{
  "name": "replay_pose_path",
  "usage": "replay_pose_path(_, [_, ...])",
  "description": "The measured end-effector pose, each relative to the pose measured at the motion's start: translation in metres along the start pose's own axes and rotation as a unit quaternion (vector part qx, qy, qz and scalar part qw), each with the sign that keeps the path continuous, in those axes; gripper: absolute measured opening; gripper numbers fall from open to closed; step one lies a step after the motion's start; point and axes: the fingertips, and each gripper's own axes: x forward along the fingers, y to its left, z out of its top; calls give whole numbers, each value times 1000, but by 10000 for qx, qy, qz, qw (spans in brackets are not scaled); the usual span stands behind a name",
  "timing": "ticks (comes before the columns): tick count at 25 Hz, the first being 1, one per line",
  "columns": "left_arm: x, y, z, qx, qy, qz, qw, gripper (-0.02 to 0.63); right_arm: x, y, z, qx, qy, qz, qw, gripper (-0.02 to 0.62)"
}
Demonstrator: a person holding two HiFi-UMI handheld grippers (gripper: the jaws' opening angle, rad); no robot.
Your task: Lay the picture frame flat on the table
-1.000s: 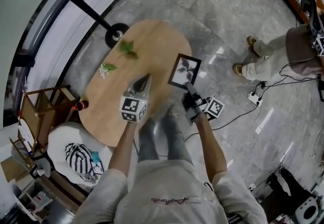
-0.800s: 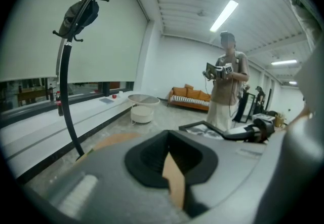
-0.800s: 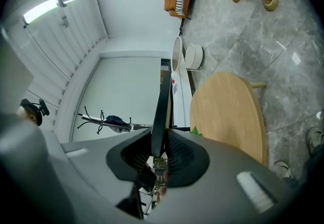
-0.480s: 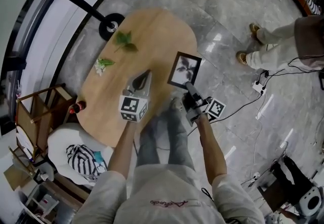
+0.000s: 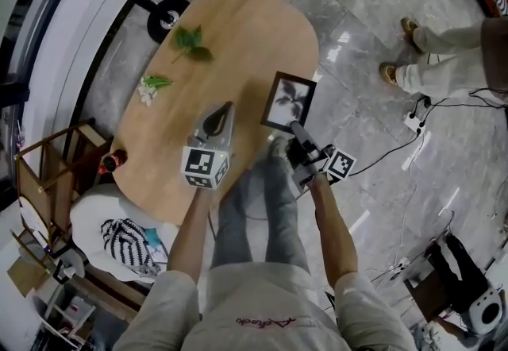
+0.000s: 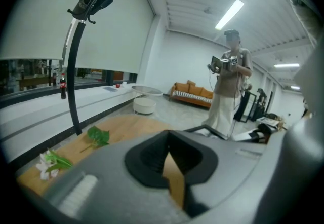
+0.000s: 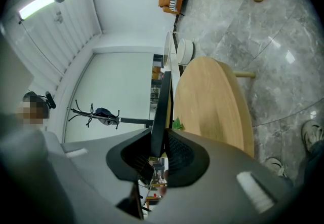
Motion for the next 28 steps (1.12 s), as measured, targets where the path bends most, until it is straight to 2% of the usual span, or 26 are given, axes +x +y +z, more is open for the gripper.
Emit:
replay_pose_path(16, [19, 21, -83, -221, 241, 128, 9994, 0, 3, -86, -26, 86, 280, -217, 9993, 74])
replay_pose_path(28, [27, 25, -101, -287, 369, 96, 9989, 0, 29, -115, -29, 172, 405, -334, 9985, 74])
